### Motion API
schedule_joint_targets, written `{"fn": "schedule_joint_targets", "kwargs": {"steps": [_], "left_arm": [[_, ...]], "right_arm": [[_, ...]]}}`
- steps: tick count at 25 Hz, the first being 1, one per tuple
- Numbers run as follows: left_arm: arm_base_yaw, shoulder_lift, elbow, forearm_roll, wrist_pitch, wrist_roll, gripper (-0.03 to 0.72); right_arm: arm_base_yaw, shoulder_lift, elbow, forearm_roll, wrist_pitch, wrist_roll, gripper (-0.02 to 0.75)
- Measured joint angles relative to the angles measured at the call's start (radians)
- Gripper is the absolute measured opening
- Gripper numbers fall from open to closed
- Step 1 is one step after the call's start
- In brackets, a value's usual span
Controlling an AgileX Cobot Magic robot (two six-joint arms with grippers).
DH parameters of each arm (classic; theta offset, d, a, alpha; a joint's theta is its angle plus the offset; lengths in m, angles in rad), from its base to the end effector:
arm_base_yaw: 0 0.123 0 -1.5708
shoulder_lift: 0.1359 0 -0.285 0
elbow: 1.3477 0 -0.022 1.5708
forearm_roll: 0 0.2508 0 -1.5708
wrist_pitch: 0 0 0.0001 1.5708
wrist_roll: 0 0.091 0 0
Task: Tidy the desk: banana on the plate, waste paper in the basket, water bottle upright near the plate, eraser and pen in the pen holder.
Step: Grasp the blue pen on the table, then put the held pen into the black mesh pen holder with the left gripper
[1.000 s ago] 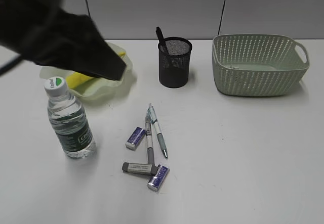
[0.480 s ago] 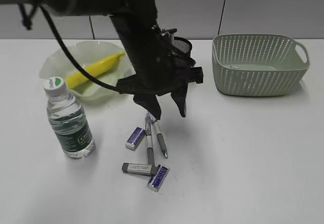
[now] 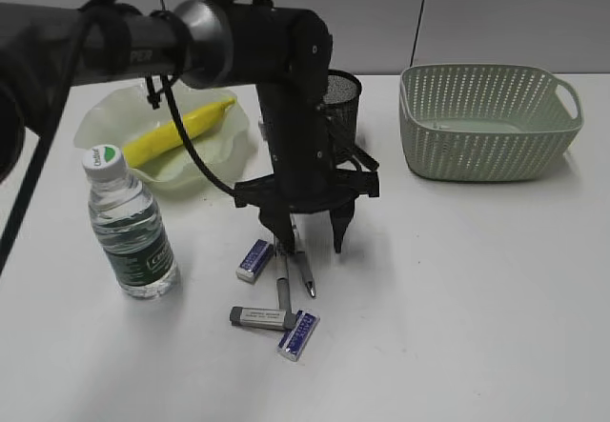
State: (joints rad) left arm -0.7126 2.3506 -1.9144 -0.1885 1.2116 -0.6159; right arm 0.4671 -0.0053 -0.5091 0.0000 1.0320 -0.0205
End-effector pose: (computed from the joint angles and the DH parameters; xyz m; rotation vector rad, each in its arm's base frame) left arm 0.3456 -0.3197 0.1420 -0.0473 -3.0323 0.2211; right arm -0.0050 -0.0025 0.2821 -0.4858 1.9532 0.2858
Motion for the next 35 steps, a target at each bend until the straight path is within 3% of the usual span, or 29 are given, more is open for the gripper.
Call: {"fn": "schedule_joint_targets", "kwargs": {"steps": [5,7,10,20,26,35], "left_arm": [[0.0,0.05,-0.002,0.011,-0.013,-0.01,0.41],[0.001,0.057,-0.005,0.017,-0.014,-0.011,0.316],[0.006,0.059,-0.008,0.019,-0.014,0.001,0.092],[-0.011,-0.073,-0.078,0.01,-0.197,0.073,0.088],[-0.013,-0.189,-0.094,0.295,-0.459,0.08,0.088],[0.017,-0.032,-0.09,0.523,-0.747,0.073,0.088]], "right_arm": [[0.0,0.0,0.0,0.0,0.0,0.0,0.295],[0.0,0.0,0.0,0.0,0.0,0.0,0.295],[0.0,0.0,0.0,0.0,0.001,0.0,0.295],[0.0,0.0,0.0,0.0,0.001,0.001,0.295],[0.0,0.0,0.0,0.0,0.001,0.001,0.295],[0.0,0.0,0.0,0.0,0.001,0.001,0.295]]}}
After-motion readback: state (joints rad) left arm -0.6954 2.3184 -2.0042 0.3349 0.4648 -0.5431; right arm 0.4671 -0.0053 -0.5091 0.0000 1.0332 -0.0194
